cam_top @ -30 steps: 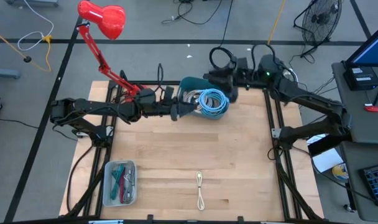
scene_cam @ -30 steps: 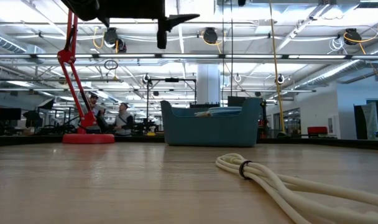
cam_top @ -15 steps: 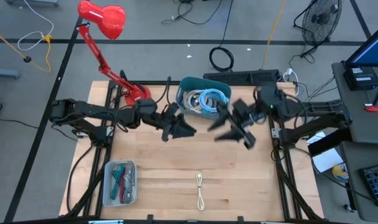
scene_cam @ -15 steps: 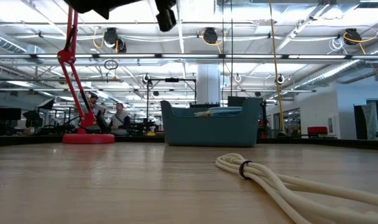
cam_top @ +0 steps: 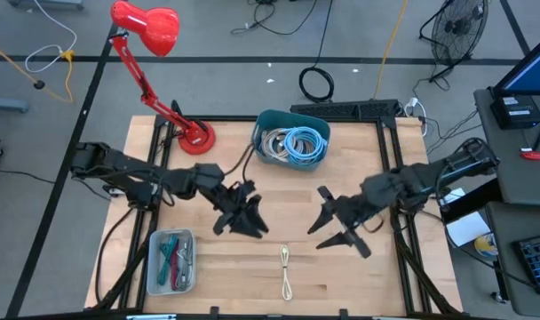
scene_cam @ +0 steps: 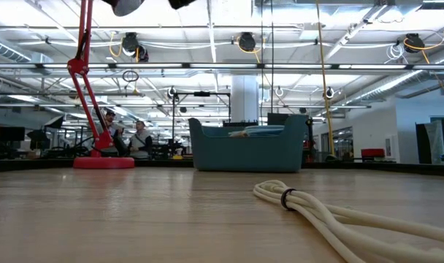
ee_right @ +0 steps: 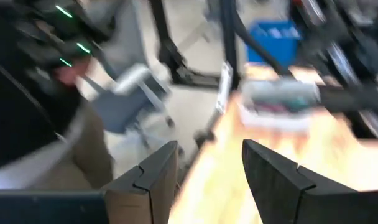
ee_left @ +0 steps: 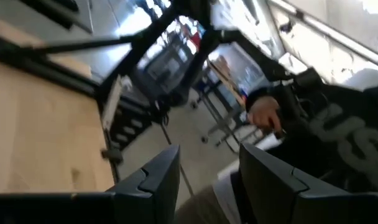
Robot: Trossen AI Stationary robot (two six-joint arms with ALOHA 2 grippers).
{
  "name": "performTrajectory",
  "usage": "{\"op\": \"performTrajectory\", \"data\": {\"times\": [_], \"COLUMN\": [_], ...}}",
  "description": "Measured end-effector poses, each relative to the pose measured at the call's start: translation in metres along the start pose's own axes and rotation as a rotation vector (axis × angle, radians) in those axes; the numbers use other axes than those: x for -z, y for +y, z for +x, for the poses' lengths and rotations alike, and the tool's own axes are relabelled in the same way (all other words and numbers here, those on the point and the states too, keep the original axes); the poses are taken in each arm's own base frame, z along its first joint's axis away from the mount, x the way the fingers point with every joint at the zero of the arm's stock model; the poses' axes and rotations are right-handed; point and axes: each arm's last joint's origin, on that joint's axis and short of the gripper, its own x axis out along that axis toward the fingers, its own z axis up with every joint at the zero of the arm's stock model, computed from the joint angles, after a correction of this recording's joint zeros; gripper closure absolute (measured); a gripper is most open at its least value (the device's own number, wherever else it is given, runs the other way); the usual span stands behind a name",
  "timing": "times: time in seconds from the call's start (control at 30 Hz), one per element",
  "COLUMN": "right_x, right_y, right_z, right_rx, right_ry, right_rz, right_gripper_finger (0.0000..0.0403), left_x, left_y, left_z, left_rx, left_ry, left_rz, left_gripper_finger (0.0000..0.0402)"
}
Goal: Pick & Place USB Port
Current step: Put the light gray charger cable into the blue bin
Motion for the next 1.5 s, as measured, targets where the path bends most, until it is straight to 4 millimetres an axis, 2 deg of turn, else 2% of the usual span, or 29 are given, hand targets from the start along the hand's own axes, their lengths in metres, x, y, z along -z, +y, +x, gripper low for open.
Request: {"op": "performTrajectory", "data": {"times": [0.13,0.23,0.47,0.6,0.9,1.0,1.13,1.27,1.5], "right_x": [0.022,0.043,0.095,0.118,0.129,0.137,0.149,0.163,0.174], "right_y": [-0.002,-0.008,-0.026,-0.033,-0.051,-0.056,-0.060,-0.055,-0.052], "right_z": [0.014,0.036,0.101,0.123,0.138,0.143,0.152,0.158,0.166], "right_rx": [0.150,0.203,0.078,0.018,0.106,0.085,-0.020,-0.069,-0.053], "right_ry": [0.176,0.333,0.588,0.670,0.739,0.791,0.806,0.854,0.898], "right_rz": [-0.010,-0.045,-0.048,-0.137,-0.684,-0.812,-0.841,-0.868,-0.747], "right_gripper_finger": [0.0232,0.0232,0.0232,0.0232,0.0232,0.0232,0.0232,0.0232,0.0232], "left_x": [0.009,0.012,0.016,0.021,0.030,0.033,0.036,0.040,0.046], "left_y": [-0.001,-0.001,-0.003,-0.008,-0.017,-0.020,-0.024,-0.028,-0.033], "left_z": [0.004,0.005,0.008,0.011,0.018,0.019,0.022,0.025,0.028], "left_rx": [-0.018,-0.054,-0.080,-0.062,-0.046,-0.045,-0.061,-0.073,-0.093], "left_ry": [0.053,0.051,0.050,0.068,0.083,0.085,0.072,0.062,0.044], "left_rz": [-0.029,-0.036,-0.043,-0.042,-0.052,-0.067,-0.068,-0.063,-0.057], "left_gripper_finger": [0.0234,0.0234,0.0234,0.0234,0.0234,0.0234,0.0234,0.0234,0.0234]}}
